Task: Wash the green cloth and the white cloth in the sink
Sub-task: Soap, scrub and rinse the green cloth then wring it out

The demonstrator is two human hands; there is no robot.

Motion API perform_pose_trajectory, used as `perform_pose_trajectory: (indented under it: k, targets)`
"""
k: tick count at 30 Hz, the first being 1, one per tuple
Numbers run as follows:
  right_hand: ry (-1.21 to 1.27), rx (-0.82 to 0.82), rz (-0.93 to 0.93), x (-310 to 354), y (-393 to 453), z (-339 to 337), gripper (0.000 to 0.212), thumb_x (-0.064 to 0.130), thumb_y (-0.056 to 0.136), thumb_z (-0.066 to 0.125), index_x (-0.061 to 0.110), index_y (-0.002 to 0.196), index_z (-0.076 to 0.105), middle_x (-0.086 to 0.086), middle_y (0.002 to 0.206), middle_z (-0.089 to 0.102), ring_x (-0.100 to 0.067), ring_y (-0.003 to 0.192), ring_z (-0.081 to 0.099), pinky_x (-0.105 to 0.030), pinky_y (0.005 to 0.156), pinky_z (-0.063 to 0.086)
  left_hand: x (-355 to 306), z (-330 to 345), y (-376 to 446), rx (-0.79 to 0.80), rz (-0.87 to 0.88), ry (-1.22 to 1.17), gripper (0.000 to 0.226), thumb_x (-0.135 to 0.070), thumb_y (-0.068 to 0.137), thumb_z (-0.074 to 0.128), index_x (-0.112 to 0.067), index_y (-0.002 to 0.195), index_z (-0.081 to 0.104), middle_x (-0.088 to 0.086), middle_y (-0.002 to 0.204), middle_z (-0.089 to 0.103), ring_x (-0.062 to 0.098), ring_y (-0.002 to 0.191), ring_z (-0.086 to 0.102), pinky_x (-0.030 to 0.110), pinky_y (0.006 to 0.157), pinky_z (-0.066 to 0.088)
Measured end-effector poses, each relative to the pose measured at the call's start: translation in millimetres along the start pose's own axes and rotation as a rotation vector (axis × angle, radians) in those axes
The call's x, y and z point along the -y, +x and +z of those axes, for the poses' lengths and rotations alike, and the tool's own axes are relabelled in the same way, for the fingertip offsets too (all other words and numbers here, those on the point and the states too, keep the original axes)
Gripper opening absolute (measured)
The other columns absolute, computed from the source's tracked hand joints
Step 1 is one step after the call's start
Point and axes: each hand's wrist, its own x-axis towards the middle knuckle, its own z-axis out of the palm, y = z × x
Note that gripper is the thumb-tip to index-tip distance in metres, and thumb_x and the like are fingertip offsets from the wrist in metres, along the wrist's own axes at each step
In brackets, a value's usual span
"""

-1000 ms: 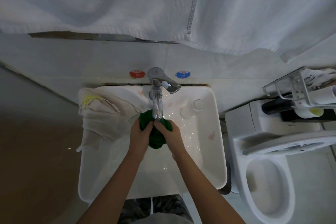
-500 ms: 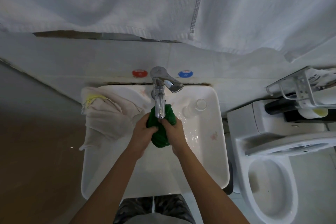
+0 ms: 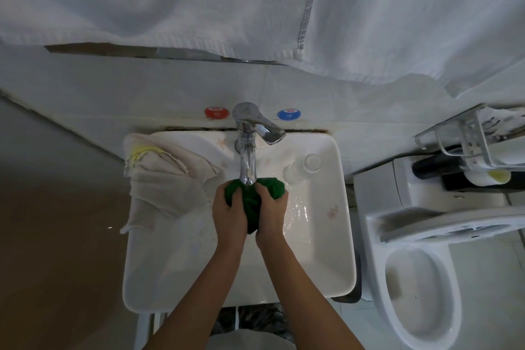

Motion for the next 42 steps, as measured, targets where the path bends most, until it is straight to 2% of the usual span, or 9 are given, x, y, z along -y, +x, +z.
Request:
perform_pose_trajectory:
  k: [11,15,18,25,29,34,37,40,42]
  targets:
    - [-0.192,0.142,-0.158,10,1,11,0.03,0.006,0.084,0.048,0.027,0.093,0.067,-0.006,0.096,0.069,-0.026,0.095,0.066,-0.045,0.089,0.055,-11,3,5,0.035,0.043,-0.119,0.016,-0.007,0.094,0.049,-0.016,0.102,0.06,-0.001,0.095,0.064,0.011,0.087,0.063,0.024,0.077,0.052]
    - [-0.241,0.211,-0.225,2,-4,13,0.022,0.025,0.081,0.058,0.024,0.101,0.067,-0.002,0.096,0.07,-0.017,0.092,0.067,-0.035,0.084,0.055,-7,9,17,0.11,-0.144,-0.207,0.014,-0.03,0.083,0.05,-0.021,0.086,0.059,-0.002,0.081,0.059,0.024,0.083,0.057,0.035,0.079,0.047]
    - [-0.283,0.134,-0.225,-7,-6,14,0.007,0.038,0.078,0.064,0.031,0.078,0.065,-0.003,0.081,0.065,-0.019,0.078,0.063,-0.039,0.075,0.053,-2,9,17,0.082,-0.121,0.041,0.024,-0.042,0.091,0.046,-0.023,0.08,0.056,-0.001,0.078,0.06,0.023,0.08,0.059,0.037,0.076,0.046]
    - [-0.274,-0.079,-0.207,-5,1,14,0.037,0.006,0.079,0.063,0.021,0.048,0.049,-0.002,0.052,0.047,-0.017,0.055,0.041,-0.034,0.055,0.038,-3,6,21,0.037,0.023,0.261,0.042,-0.02,0.096,0.05,-0.015,0.055,0.05,0.003,0.054,0.051,0.017,0.052,0.048,0.026,0.05,0.035]
    - [-0.267,-0.11,-0.235,-3,4,18,0.044,-0.001,0.075,0.055,0.024,0.041,0.044,0.008,0.044,0.039,-0.014,0.051,0.034,-0.032,0.053,0.031,-6,7,20,0.031,0.065,0.241,0.04,-0.014,0.095,0.05,-0.015,0.055,0.048,0.002,0.054,0.049,0.013,0.05,0.044,0.025,0.052,0.035]
    - [-0.075,-0.148,-0.24,-11,2,15,0.017,0.02,0.077,0.058,0.009,0.064,0.055,-0.01,0.064,0.054,-0.021,0.061,0.051,-0.041,0.06,0.047,-4,6,15,0.094,0.017,0.195,0.014,-0.031,0.088,0.059,-0.019,0.083,0.055,0.001,0.078,0.062,0.016,0.07,0.061,0.035,0.065,0.051]
    - [-0.016,-0.101,-0.257,-14,1,14,0.007,0.016,0.087,0.062,0.012,0.091,0.062,-0.008,0.086,0.066,-0.019,0.079,0.064,-0.04,0.076,0.055,8,-2,14,0.106,-0.07,0.232,0.037,-0.052,0.082,0.062,-0.019,0.098,0.056,-0.001,0.088,0.066,0.014,0.078,0.066,0.037,0.07,0.055]
    - [-0.01,-0.037,-0.236,-10,-2,13,0.036,0.001,0.089,0.061,0.022,0.115,0.049,0.001,0.102,0.06,-0.015,0.095,0.062,-0.03,0.085,0.053,13,-4,12,0.183,-0.156,0.054,0.056,-0.058,0.076,0.064,-0.013,0.108,0.057,0.007,0.094,0.068,0.017,0.081,0.069,0.032,0.064,0.057]
    - [-0.007,0.024,-0.199,-8,-3,9,0.058,-0.002,0.089,0.06,0.029,0.133,0.039,0.008,0.113,0.054,-0.011,0.105,0.057,-0.031,0.092,0.05,11,-3,8,0.167,-0.161,-0.028,0.043,-0.042,0.084,0.065,-0.012,0.112,0.054,0.007,0.099,0.066,0.017,0.085,0.068,0.024,0.06,0.054]
